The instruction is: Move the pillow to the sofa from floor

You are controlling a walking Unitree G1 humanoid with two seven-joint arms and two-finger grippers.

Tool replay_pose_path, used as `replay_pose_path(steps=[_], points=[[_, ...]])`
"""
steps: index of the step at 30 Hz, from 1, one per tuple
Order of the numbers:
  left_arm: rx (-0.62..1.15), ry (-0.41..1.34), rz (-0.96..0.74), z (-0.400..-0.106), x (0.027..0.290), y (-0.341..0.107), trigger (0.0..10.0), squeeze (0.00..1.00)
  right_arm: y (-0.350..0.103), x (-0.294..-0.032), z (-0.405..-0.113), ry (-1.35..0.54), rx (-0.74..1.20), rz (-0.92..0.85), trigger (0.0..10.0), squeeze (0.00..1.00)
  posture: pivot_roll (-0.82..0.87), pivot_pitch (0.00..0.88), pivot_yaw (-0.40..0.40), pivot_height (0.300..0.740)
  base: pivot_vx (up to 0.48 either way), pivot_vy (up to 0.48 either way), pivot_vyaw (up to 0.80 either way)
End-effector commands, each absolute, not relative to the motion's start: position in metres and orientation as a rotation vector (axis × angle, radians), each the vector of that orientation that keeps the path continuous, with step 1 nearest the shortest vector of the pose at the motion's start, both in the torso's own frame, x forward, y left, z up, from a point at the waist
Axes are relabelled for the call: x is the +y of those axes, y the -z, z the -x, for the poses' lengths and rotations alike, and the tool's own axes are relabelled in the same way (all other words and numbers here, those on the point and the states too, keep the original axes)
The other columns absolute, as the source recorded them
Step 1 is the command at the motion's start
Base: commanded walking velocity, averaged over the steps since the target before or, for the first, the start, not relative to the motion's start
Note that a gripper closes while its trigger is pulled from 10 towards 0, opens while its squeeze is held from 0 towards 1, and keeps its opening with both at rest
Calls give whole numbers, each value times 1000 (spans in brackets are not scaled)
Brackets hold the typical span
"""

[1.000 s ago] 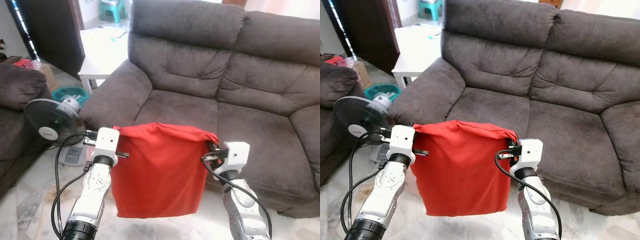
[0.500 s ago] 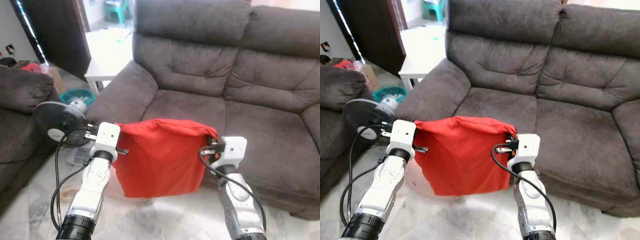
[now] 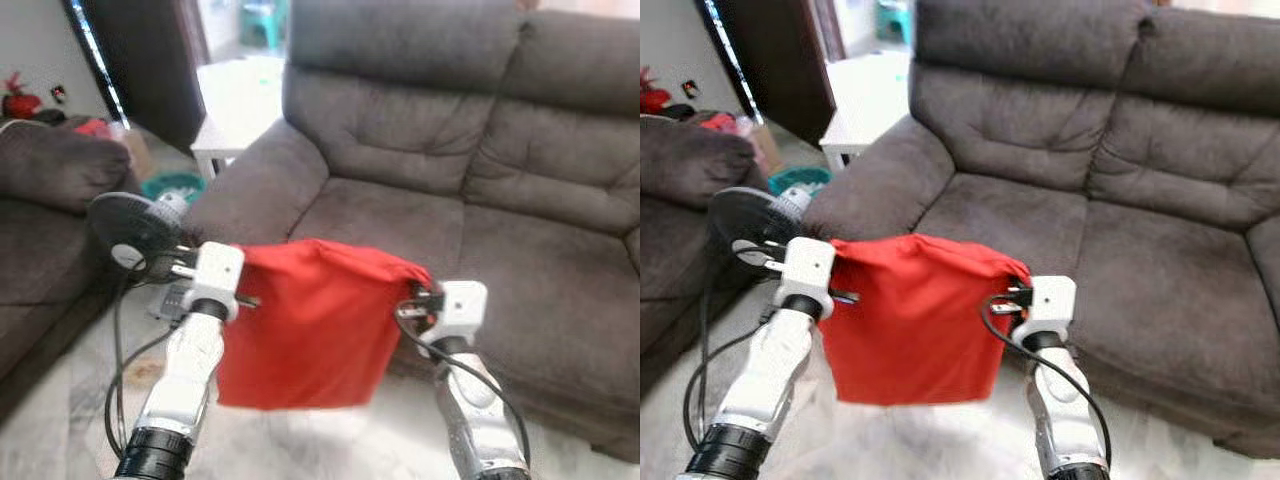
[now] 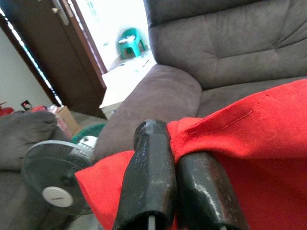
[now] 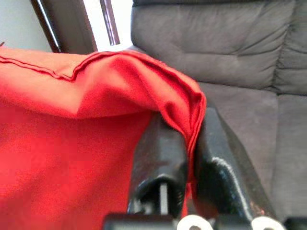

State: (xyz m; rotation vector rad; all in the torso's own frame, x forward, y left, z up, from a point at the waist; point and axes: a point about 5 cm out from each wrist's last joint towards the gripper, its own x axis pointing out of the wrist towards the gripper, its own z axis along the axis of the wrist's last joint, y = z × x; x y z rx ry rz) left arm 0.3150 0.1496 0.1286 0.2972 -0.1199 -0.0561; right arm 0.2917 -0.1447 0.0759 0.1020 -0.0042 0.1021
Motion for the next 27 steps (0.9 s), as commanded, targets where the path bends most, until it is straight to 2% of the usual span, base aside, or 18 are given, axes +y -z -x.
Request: replay_pose_path(steps=[1,16,27], points=[[-195,42,-317,-317,153,-146,10000,0,-98,-141,-299,-113,-113,-99,10000,0,150,0,16,740,0,-292,0],[-196,41,-315,-317,153,-147,10000,0,-97,-141,-300,-108,-117,-102,10000,0,152,0,13,740,0,-292,0],[-199,43,-272,-314,151,-144,10000,0,-99,-140,-301,-135,-118,-127,10000,0,150,0,-6,740,0,0,-800]])
